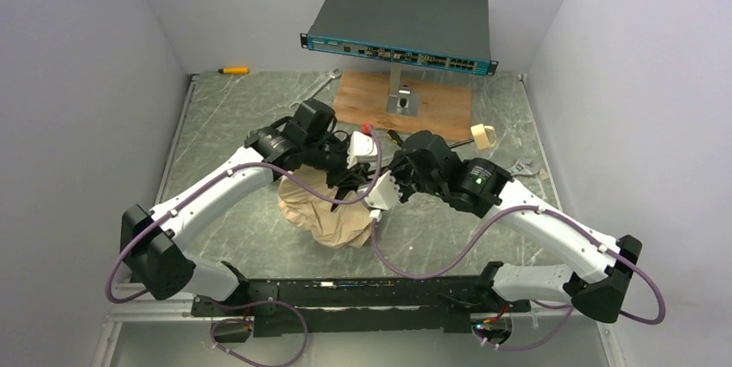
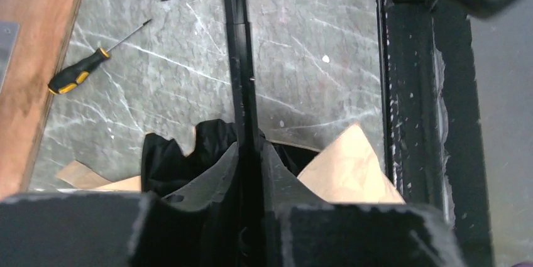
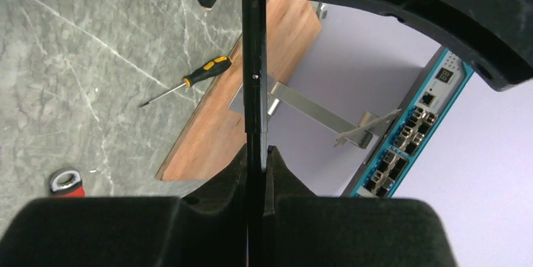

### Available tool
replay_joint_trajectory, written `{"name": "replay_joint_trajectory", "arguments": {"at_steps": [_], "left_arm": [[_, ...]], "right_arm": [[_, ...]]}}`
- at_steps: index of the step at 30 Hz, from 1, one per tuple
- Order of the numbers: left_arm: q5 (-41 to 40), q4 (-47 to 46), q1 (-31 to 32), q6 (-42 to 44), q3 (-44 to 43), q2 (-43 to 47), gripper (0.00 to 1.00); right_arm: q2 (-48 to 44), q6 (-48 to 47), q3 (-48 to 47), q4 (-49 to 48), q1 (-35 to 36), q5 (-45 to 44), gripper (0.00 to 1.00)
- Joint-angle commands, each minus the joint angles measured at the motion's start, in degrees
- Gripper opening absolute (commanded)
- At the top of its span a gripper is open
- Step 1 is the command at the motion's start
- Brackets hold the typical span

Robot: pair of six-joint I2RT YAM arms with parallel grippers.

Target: Open the umbrella

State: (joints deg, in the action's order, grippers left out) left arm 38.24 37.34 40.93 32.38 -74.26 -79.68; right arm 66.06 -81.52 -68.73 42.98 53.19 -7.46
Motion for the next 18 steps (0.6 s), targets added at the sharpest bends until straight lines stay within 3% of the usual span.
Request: {"name": "replay_joint_trajectory", "arguments": {"at_steps": [1,2,3,4,5,7,12,15,18], "left_arm": [[-1.2,-2.5,0.2,-3.2,-0.6,-0.5,0.04],[-1.2,-3.3,0.2,-3.8,-0.3,-0.3,0.00],[-1.1,-4.0,0.3,-4.7,0.1,0.0,0.00],[-1.2,-5.1,0.2,-5.6,0.4,0.5,0.00],[-1.4,-6.3,0.0,-6.9,0.8,0.7,0.00],[-0.1,-8.0,-0.9,-9.9,0.8,1.3,0.00],[6.0,-19.2,-6.1,-20.9,1.9,3.9,0.00],[8.5,-31.4,-9.8,-28.9,6.5,7.6,0.00],[7.2,-39.3,-11.8,-34.8,9.9,10.2,0.00]], "right_arm": [[-4.5,-0.2,0.5,-8.0,0.7,0.2,0.00],[-5.2,0.3,1.3,-9.2,0.8,0.1,0.07],[-6.0,1.7,2.0,-11.0,0.9,0.2,0.32],[-6.7,5.0,2.2,-13.3,1.1,0.7,0.68],[-7.4,9.5,1.3,-14.9,1.3,1.9,0.90],[-8.2,21.7,-2.3,-13.1,1.4,6.4,0.95],[-13.9,48.1,0.0,-15.0,-0.7,17.2,0.95],[-15.1,59.7,1.2,-16.6,-6.1,20.6,0.91],[-15.9,64.4,2.6,-20.0,-7.9,23.8,0.89]]}}
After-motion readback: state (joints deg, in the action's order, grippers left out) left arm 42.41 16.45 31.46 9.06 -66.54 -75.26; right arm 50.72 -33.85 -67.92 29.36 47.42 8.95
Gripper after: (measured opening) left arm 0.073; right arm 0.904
